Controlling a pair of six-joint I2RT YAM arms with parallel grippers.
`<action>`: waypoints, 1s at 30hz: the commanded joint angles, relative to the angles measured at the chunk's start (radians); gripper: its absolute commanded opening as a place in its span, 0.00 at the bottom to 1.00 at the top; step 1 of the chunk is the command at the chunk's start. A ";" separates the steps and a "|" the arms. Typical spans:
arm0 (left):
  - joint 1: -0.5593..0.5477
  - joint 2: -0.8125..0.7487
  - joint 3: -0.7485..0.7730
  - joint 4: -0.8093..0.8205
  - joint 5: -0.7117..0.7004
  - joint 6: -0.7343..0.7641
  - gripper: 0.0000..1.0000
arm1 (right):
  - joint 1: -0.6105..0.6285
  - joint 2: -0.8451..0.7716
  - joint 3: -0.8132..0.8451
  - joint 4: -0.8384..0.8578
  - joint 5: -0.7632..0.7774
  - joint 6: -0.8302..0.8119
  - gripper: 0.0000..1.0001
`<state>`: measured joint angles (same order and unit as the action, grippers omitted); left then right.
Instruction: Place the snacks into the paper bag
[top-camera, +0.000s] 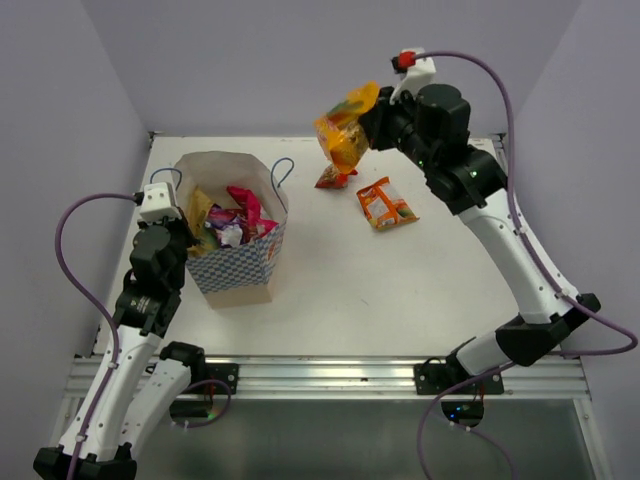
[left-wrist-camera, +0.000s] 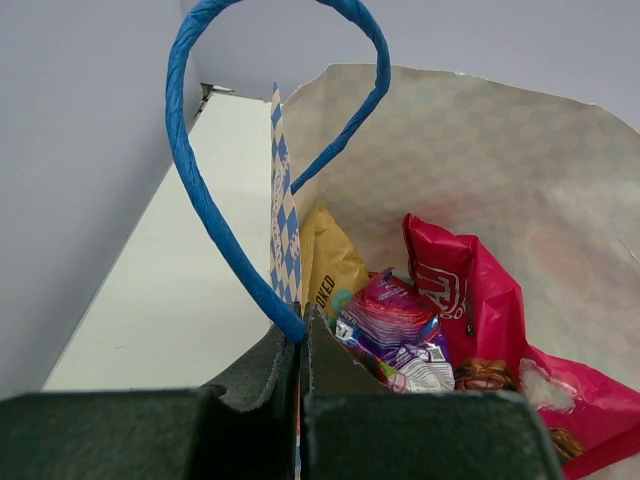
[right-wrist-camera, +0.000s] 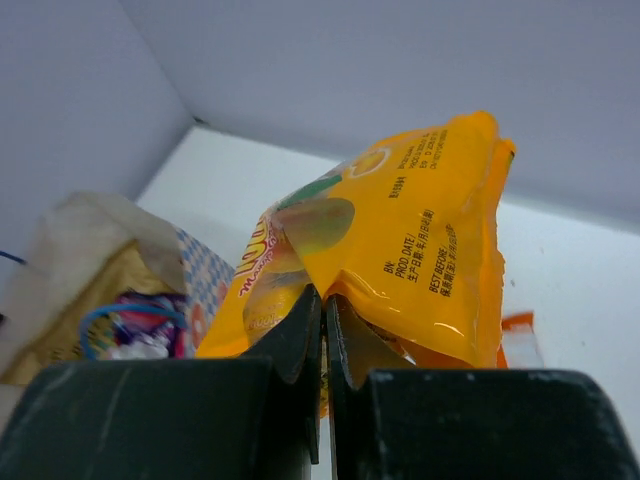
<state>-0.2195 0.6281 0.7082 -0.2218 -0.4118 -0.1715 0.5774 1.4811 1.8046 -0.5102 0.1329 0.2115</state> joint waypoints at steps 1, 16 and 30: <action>-0.006 -0.011 -0.012 0.039 0.024 0.015 0.00 | 0.019 -0.015 0.220 0.156 -0.096 0.040 0.00; -0.006 -0.019 -0.015 0.045 0.028 0.015 0.00 | 0.298 0.343 0.645 0.081 -0.228 0.069 0.00; -0.006 -0.036 -0.016 0.047 0.016 0.012 0.00 | 0.403 0.338 0.394 0.075 -0.184 0.032 0.00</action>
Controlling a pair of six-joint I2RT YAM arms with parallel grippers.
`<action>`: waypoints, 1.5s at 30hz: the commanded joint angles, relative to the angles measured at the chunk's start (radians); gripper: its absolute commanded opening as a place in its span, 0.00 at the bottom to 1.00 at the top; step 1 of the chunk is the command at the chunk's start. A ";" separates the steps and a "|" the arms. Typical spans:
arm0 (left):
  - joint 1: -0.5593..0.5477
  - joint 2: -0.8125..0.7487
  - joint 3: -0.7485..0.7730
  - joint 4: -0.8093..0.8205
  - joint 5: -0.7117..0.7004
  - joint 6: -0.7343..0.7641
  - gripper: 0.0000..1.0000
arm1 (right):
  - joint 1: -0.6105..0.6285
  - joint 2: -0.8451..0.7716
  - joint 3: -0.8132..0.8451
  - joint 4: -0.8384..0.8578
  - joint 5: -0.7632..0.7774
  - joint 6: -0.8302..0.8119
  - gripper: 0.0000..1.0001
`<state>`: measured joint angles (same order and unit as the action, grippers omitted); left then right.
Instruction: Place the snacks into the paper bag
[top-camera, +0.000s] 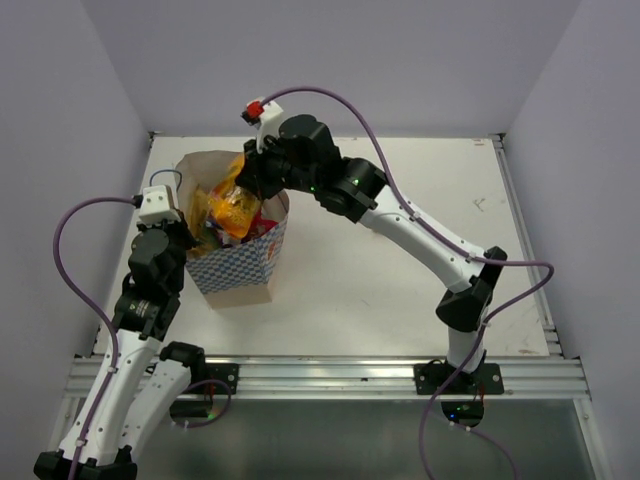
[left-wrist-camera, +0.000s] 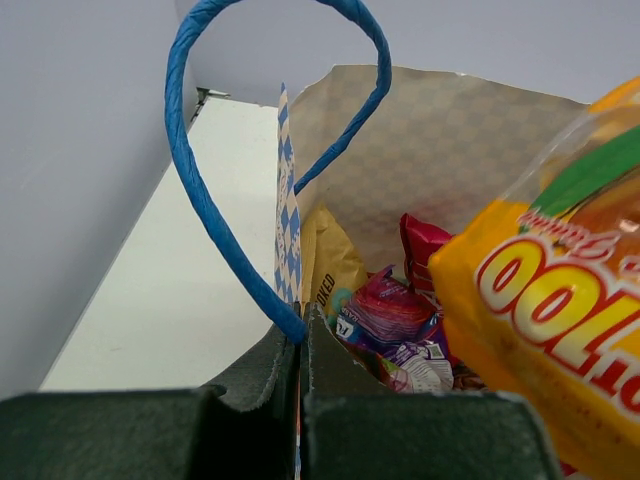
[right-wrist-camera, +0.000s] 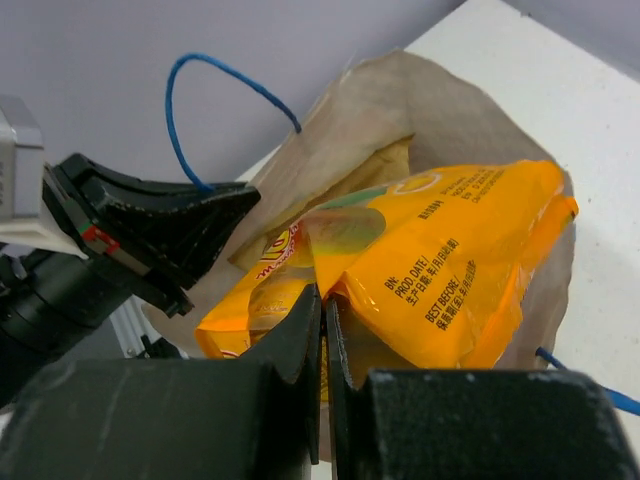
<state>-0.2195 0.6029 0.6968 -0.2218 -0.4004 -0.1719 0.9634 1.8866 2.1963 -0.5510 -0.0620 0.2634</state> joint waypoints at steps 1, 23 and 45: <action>-0.006 -0.009 -0.006 0.047 0.005 0.012 0.00 | 0.024 -0.064 -0.012 0.112 0.004 -0.018 0.00; -0.006 -0.006 -0.008 0.052 0.008 0.015 0.00 | -0.035 -0.228 0.025 -0.110 0.306 -0.178 0.86; -0.006 -0.005 -0.010 0.050 0.006 0.017 0.00 | -0.463 0.074 -0.483 -0.067 0.387 -0.072 0.86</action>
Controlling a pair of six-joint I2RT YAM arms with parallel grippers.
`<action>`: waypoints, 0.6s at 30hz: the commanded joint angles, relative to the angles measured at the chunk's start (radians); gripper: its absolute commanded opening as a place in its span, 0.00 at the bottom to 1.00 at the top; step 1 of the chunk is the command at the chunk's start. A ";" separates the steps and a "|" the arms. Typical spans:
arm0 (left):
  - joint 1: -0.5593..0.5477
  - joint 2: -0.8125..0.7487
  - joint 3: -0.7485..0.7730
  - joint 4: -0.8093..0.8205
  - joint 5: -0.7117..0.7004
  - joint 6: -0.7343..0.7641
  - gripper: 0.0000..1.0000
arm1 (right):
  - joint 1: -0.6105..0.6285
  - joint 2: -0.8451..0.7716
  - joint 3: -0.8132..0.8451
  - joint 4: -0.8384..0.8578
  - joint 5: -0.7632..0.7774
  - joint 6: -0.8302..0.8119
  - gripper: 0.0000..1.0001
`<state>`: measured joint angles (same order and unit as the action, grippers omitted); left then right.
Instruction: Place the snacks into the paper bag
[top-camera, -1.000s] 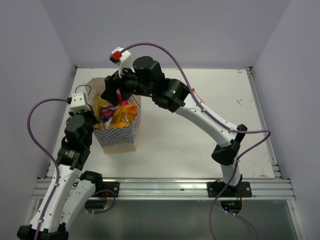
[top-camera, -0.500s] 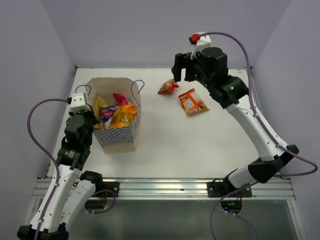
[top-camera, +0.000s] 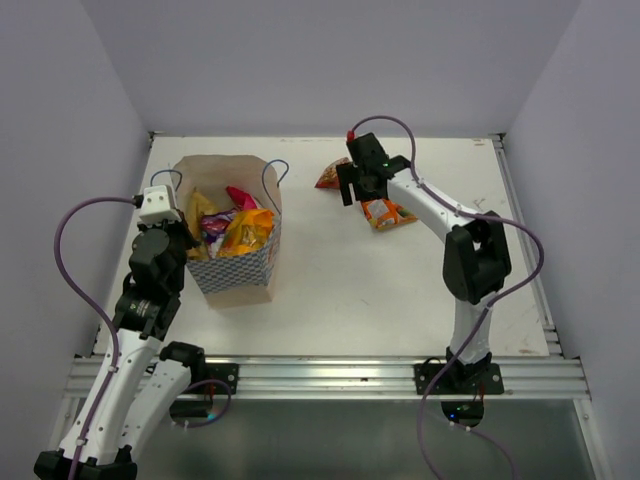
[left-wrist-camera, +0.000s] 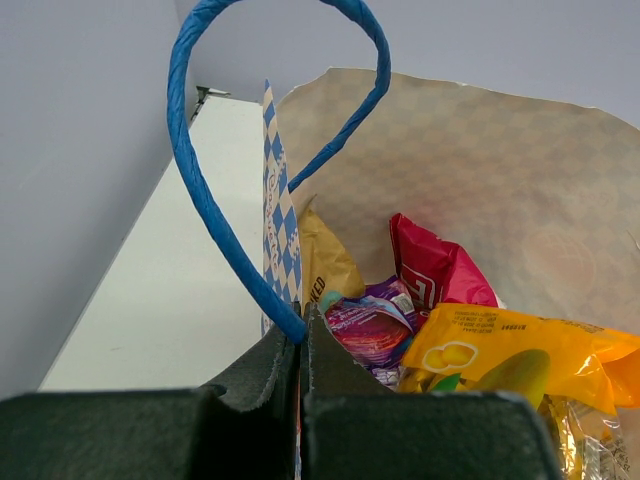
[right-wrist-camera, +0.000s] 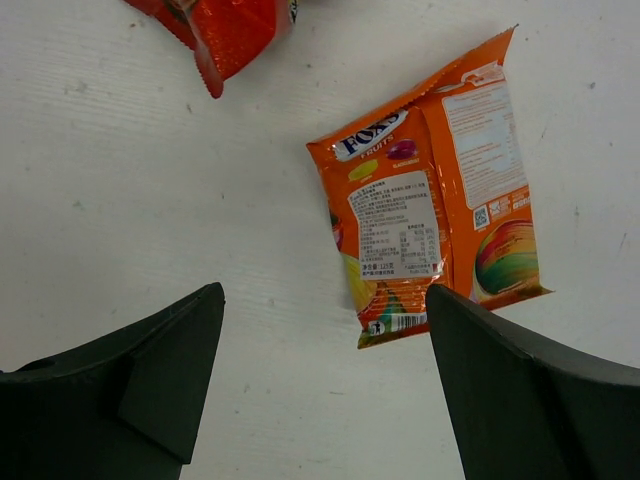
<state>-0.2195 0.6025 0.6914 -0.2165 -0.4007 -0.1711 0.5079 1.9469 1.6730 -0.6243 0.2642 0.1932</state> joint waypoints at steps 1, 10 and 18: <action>-0.006 -0.003 -0.004 0.045 0.007 0.018 0.00 | -0.009 0.026 0.042 0.003 0.066 -0.003 0.86; -0.007 -0.009 -0.004 0.040 0.011 0.016 0.00 | -0.023 0.184 0.105 0.011 0.098 -0.020 0.85; -0.007 -0.009 -0.006 0.043 0.016 0.018 0.00 | -0.043 0.303 0.234 -0.014 0.156 -0.046 0.84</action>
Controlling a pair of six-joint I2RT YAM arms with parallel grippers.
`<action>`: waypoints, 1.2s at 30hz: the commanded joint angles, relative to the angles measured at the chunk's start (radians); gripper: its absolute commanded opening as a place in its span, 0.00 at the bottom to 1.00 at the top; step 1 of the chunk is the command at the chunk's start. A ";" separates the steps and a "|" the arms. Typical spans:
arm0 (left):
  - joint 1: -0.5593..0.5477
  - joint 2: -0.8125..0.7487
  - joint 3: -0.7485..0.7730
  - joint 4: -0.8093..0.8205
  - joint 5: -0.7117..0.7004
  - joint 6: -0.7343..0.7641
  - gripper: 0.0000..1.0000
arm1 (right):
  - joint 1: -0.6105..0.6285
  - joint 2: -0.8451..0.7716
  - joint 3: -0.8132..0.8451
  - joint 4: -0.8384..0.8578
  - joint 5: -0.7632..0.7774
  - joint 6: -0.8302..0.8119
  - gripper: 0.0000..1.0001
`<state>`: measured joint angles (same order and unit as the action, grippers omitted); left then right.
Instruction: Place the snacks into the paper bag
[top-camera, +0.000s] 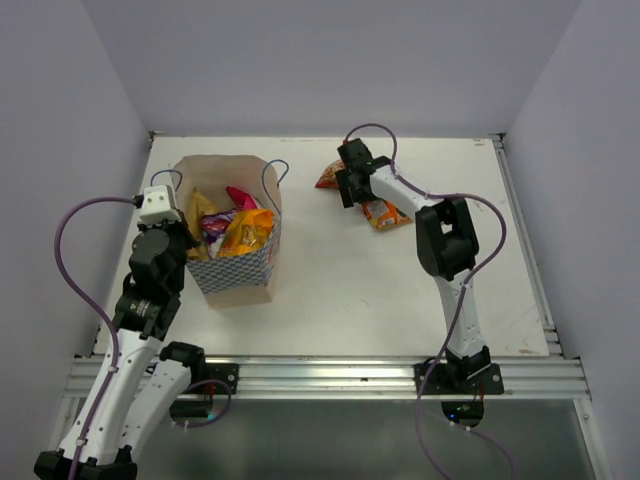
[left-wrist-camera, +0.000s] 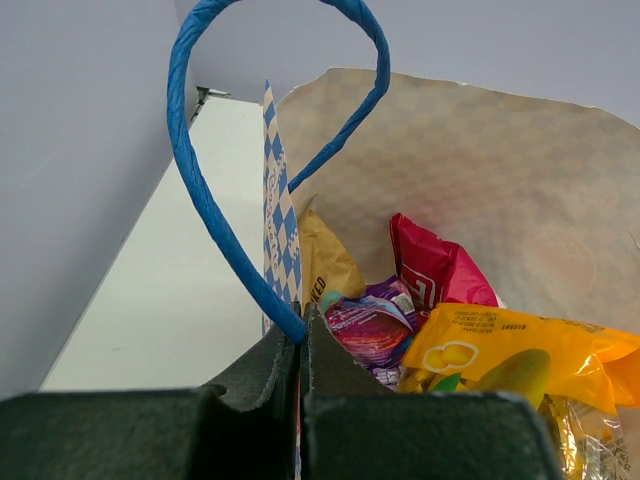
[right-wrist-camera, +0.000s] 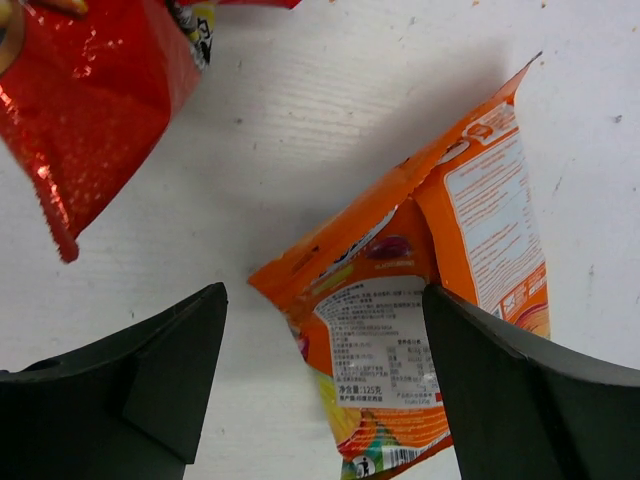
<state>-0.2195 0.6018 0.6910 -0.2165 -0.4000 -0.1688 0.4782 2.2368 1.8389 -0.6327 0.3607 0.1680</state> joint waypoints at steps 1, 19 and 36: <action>-0.007 -0.007 -0.005 0.043 0.015 0.017 0.00 | -0.018 0.024 0.075 -0.005 0.069 -0.022 0.83; -0.012 -0.008 -0.010 0.052 0.021 0.020 0.00 | -0.044 -0.008 -0.006 0.042 0.001 -0.058 0.00; -0.017 -0.014 -0.011 0.052 0.015 0.018 0.00 | 0.026 -0.454 0.196 -0.038 -0.117 -0.093 0.00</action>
<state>-0.2260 0.5976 0.6880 -0.2100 -0.3962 -0.1635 0.4580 1.8664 1.8996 -0.6529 0.2649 0.1074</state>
